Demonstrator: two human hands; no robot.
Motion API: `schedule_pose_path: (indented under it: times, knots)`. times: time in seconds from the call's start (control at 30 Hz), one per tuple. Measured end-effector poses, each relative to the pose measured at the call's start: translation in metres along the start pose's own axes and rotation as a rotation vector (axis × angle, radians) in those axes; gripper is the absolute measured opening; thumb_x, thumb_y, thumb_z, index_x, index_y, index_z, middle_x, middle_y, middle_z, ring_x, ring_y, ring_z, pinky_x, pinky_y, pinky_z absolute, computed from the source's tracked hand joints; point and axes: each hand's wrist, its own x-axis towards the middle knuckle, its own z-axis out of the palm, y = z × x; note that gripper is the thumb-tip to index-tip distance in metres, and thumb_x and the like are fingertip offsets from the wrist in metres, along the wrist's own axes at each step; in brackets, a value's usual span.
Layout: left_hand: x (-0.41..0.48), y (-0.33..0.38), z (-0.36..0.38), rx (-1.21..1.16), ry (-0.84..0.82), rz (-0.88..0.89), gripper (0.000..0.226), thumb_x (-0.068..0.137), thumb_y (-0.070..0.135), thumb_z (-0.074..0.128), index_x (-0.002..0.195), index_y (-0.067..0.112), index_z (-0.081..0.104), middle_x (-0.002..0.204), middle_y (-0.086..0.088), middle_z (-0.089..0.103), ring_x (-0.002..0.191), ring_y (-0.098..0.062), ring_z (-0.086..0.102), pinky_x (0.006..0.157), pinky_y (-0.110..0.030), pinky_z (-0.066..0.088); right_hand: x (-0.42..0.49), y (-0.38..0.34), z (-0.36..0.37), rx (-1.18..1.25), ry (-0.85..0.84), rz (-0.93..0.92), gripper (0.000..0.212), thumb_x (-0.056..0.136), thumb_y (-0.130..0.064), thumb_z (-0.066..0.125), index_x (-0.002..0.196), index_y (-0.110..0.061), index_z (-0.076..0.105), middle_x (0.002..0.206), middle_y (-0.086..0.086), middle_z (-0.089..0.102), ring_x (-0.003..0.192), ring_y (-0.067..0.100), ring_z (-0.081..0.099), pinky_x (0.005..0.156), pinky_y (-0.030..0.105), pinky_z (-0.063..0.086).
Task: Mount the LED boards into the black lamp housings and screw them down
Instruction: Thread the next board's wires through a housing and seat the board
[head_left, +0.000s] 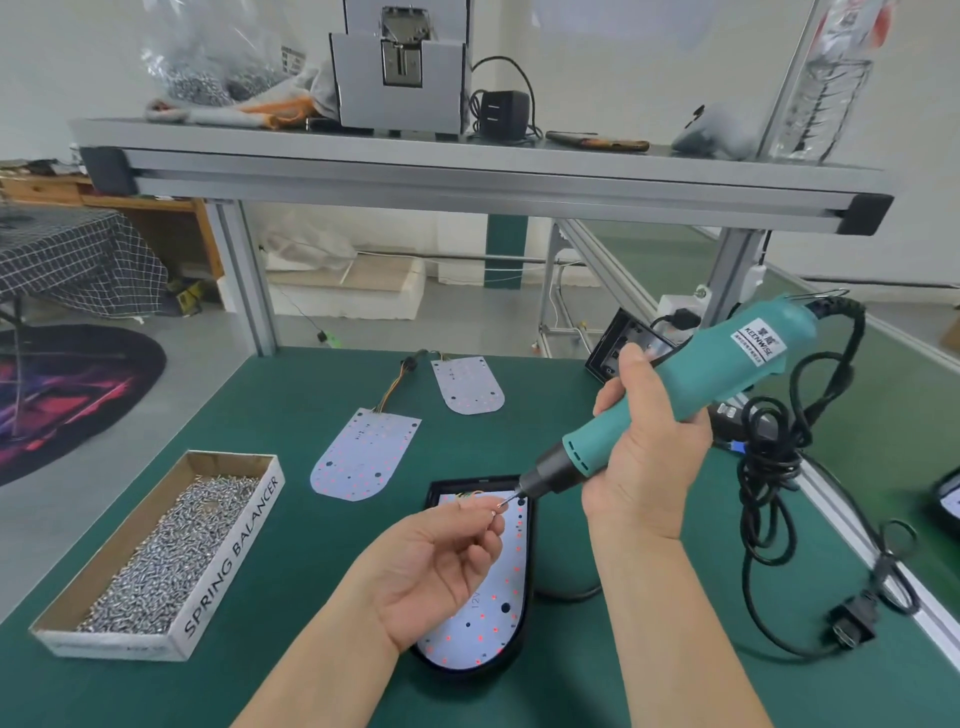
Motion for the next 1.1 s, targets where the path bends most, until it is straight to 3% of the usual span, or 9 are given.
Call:
schedule_pose_path:
  times: [0.33,0.63,0.83,1.0,1.1]
  knots:
    - [0.001,-0.004,-0.001,0.0,-0.002,0.02,0.021,0.069,-0.009,0.068,0.087,-0.005,0.077,0.079,-0.017,0.065,0.059,-0.018,0.063,0.048,-0.019,0.053,-0.006,0.004,-0.003,-0.03,-0.005,0.02,0.037,0.088,-0.01,0.073,0.058,-0.03,0.065,0.057,-0.008,0.052,0.051,0.011,0.047,0.055,0.022,0.043]
    - [0.001,-0.004,-0.002,0.028,-0.006,0.071,0.019,0.068,-0.009,0.068,0.083,-0.003,0.078,0.079,-0.017,0.067,0.061,-0.019,0.064,0.051,-0.019,0.054,-0.008,-0.001,-0.002,-0.06,0.012,0.022,0.028,0.081,-0.019,0.074,0.058,-0.031,0.064,0.055,-0.005,0.05,0.052,0.013,0.046,0.056,0.024,0.042]
    - [0.003,-0.012,-0.002,0.113,0.022,0.22,0.019,0.066,-0.007,0.07,0.082,-0.002,0.078,0.079,-0.016,0.069,0.062,-0.017,0.065,0.056,-0.019,0.056,-0.012,-0.004,0.0,-0.093,-0.001,0.002,0.028,0.081,-0.017,0.073,0.058,-0.03,0.064,0.055,-0.008,0.051,0.052,0.011,0.047,0.056,0.022,0.042]
    - [0.005,-0.024,-0.001,0.252,0.047,0.442,0.02,0.061,0.002,0.074,0.08,0.002,0.079,0.08,-0.015,0.068,0.067,-0.017,0.062,0.066,-0.02,0.054,-0.012,-0.003,0.004,-0.144,0.155,-0.01,0.028,0.086,-0.013,0.076,0.071,-0.022,0.055,0.052,-0.007,0.051,0.049,0.011,0.047,0.05,0.019,0.043]
    - [0.003,-0.024,-0.003,0.263,0.054,0.484,0.024,0.063,0.005,0.075,0.087,0.003,0.079,0.084,-0.014,0.07,0.07,-0.016,0.062,0.068,-0.02,0.054,-0.012,-0.001,0.002,-0.144,0.232,0.009,0.028,0.086,-0.015,0.076,0.074,-0.02,0.051,0.052,-0.006,0.052,0.049,0.011,0.046,0.055,0.025,0.042]
